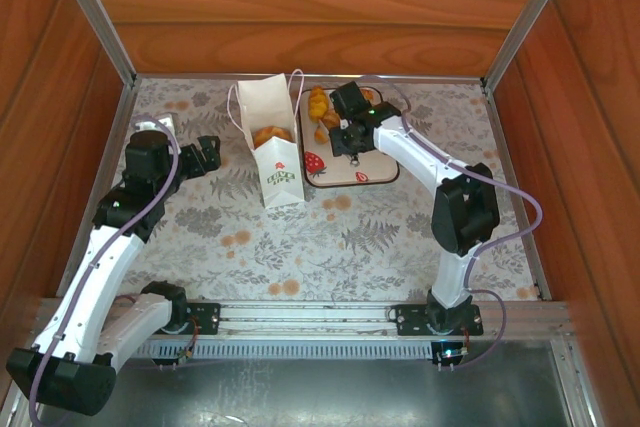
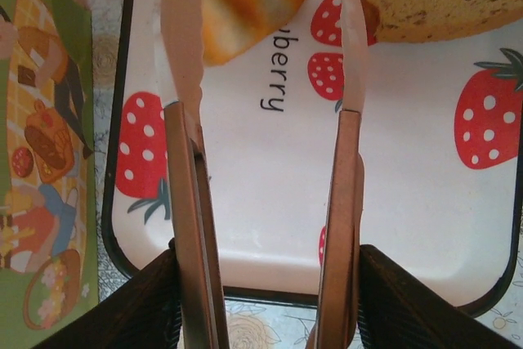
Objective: Place the fake bread into the paper bag
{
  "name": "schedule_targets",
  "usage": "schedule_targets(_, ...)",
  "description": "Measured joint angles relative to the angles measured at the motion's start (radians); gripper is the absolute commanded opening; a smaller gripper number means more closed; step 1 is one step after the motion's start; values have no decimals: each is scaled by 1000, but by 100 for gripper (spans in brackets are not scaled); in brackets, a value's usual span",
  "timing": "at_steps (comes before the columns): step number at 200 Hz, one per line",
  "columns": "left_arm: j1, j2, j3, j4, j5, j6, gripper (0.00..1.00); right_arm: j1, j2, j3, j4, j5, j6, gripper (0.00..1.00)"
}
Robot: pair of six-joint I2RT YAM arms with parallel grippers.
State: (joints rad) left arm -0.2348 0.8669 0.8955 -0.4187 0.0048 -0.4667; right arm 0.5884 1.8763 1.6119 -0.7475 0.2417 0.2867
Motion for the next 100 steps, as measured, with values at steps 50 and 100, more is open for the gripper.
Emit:
schedule_targets(50, 0, -14, -10, 0, 0, 0, 100, -8, 16, 2, 22, -16, 30, 61)
schedule_targets(100, 0, -13, -11, 0, 2, 0, 100, -27, 51, 5, 50, -46, 51, 61)
